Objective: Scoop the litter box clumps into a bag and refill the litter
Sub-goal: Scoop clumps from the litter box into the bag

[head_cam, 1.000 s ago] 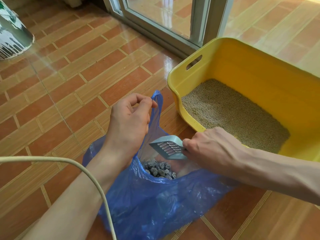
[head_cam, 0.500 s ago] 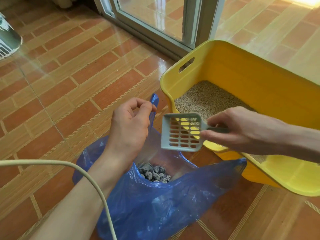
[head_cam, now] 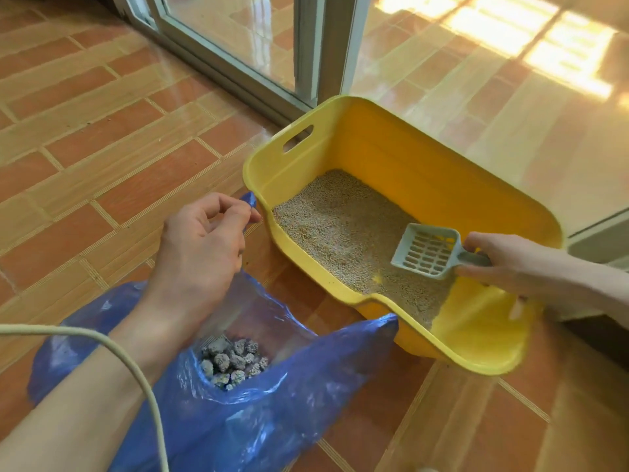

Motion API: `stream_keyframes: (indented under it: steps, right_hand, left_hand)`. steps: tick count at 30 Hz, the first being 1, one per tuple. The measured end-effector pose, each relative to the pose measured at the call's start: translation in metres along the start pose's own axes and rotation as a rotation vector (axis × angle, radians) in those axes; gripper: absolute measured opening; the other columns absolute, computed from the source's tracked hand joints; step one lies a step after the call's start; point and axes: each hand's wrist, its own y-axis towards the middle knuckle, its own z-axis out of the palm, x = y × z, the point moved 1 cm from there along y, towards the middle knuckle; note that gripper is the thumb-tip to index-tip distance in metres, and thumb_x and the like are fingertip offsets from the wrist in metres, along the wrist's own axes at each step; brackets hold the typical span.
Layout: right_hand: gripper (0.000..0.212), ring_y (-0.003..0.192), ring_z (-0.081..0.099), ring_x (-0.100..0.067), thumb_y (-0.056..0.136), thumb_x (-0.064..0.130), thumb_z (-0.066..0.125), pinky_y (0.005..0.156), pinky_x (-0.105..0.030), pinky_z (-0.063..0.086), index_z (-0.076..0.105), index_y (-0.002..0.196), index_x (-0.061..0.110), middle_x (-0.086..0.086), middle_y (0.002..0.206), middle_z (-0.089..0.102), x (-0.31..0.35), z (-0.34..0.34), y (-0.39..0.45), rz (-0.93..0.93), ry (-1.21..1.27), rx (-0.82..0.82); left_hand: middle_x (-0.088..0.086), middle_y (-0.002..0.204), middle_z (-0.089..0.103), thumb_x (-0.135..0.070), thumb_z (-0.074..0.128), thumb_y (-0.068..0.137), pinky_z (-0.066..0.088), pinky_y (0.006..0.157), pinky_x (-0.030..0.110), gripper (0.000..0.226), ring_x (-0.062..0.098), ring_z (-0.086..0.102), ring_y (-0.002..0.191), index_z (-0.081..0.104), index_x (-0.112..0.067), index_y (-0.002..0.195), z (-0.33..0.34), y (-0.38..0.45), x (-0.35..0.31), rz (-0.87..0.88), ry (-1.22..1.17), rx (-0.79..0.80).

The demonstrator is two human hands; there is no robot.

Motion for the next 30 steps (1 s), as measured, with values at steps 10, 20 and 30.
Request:
stream_keyframes:
  steps: [10, 20, 30]
  right_hand:
    - [0.027, 0.065, 0.056, -0.013, 0.095, 0.051, 0.053, 0.057, -0.026, 0.031, 0.060, 0.085, 0.027, 0.010, 0.077, 0.064, -0.008, 0.024, 0.017, -0.062, -0.462, -0.117]
    - [0.036, 0.065, 0.056, -0.014, 0.084, 0.059, 0.060, 0.053, -0.026, 0.030, 0.069, 0.083, 0.024, 0.006, 0.074, 0.067, -0.008, 0.020, 0.011, 0.028, -0.494, -0.092]
    - [0.042, 0.084, 0.065, -0.015, 0.099, 0.061, 0.036, 0.081, -0.038, 0.050, 0.065, 0.103, 0.030, 0.009, 0.094, 0.071, 0.049, -0.011, -0.007, -0.247, -0.325, -0.247]
  left_hand:
    - [-0.012, 0.044, 0.032, -0.015, 0.050, 0.105, 0.022, 0.036, 0.015, 0.021, 0.005, 0.023, 0.037, 0.063, -0.006, 0.090, 0.010, -0.002, -0.003, -0.002, 0.005, 0.007]
    - [-0.013, 0.043, 0.032, -0.014, 0.050, 0.105, 0.022, 0.036, 0.013, 0.022, 0.004, 0.023, 0.036, 0.063, 0.002, 0.096, 0.008, -0.002, -0.002, -0.007, -0.009, 0.004]
    - [-0.012, 0.044, 0.034, -0.014, 0.050, 0.105, 0.023, 0.037, 0.015, 0.022, 0.005, 0.025, 0.037, 0.064, -0.005, 0.091, -0.004, -0.006, -0.004, -0.006, -0.018, -0.004]
